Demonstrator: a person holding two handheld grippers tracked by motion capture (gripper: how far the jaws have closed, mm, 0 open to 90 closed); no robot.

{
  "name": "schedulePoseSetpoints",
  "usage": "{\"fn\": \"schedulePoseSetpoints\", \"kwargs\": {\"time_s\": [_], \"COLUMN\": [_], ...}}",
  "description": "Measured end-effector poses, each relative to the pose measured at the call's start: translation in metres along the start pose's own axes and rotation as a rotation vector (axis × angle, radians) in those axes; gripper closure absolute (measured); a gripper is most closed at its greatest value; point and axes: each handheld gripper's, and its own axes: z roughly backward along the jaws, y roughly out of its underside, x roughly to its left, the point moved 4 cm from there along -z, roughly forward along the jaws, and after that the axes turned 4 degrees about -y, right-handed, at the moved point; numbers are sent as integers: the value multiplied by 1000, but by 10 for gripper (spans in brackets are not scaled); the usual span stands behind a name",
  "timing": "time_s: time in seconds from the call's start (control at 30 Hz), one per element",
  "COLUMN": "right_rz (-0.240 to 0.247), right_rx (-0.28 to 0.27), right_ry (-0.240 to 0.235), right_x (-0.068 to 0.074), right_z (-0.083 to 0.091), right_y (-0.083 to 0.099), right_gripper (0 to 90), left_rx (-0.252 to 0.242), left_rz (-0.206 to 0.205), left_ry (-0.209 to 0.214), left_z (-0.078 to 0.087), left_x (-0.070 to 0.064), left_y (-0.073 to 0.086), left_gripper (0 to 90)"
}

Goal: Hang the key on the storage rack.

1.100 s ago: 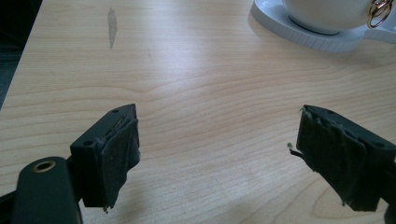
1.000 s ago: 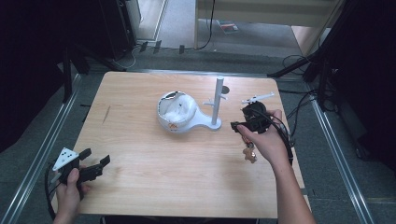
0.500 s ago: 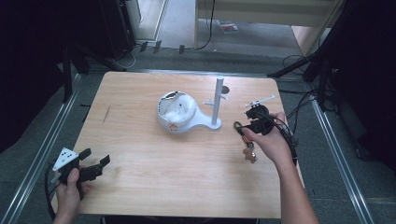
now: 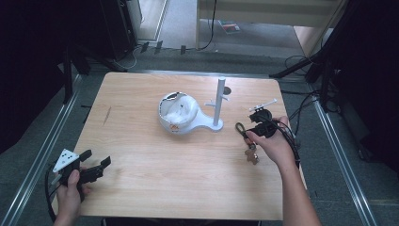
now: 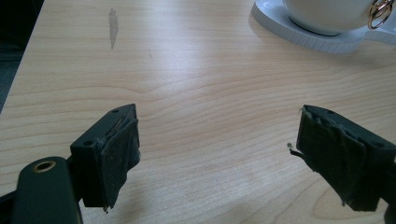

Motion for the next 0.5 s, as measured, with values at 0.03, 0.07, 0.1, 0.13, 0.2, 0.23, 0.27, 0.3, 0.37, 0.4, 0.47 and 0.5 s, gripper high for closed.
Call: {"fn": "schedulePoseSetpoints", "kwargs": {"time_s": [0.03,0.07,0.1,0.13,0.2,0.23,0.27,0.3,0.37,0.4,0.47,0.5], "right_rz": [-3,-5,-6,-1,-12,-14,-11,-15,-11,-12,-14,-22], "right_rx": [5,10,11,14,26,30,34,38,51,56,66,72], "right_ry": [3,4,3,5,12,13,11,13,21,25,28,30], "right_x": [-1,-2,-2,-4,-5,-6,-7,-8,-11,-12,-14,-15], "right_z": [-2,-2,-4,-5,-8,-9,-11,-12,-15,-17,-20,-22], "right_y": [1,2,2,3,5,6,7,8,10,11,13,14], "right_gripper": [395,395,396,396,397,398,398,399,401,402,403,402], "left_rx": [-1,-1,-1,-1,0,0,-1,-1,-2,-2,-1,0], "left_rz": [1,1,0,0,-1,0,0,0,1,2,1,1], "left_ry": [0,0,0,0,0,0,0,0,-1,-1,-1,-1], "left_z": [0,0,0,0,0,0,0,0,0,0,0,0], "left_x": [0,0,0,0,0,0,0,0,0,0,0,0], "left_y": [0,0,0,0,0,0,0,0,0,0,0,0], "left_gripper": [140,140,140,140,140,140,140,140,140,140,140,140]}}
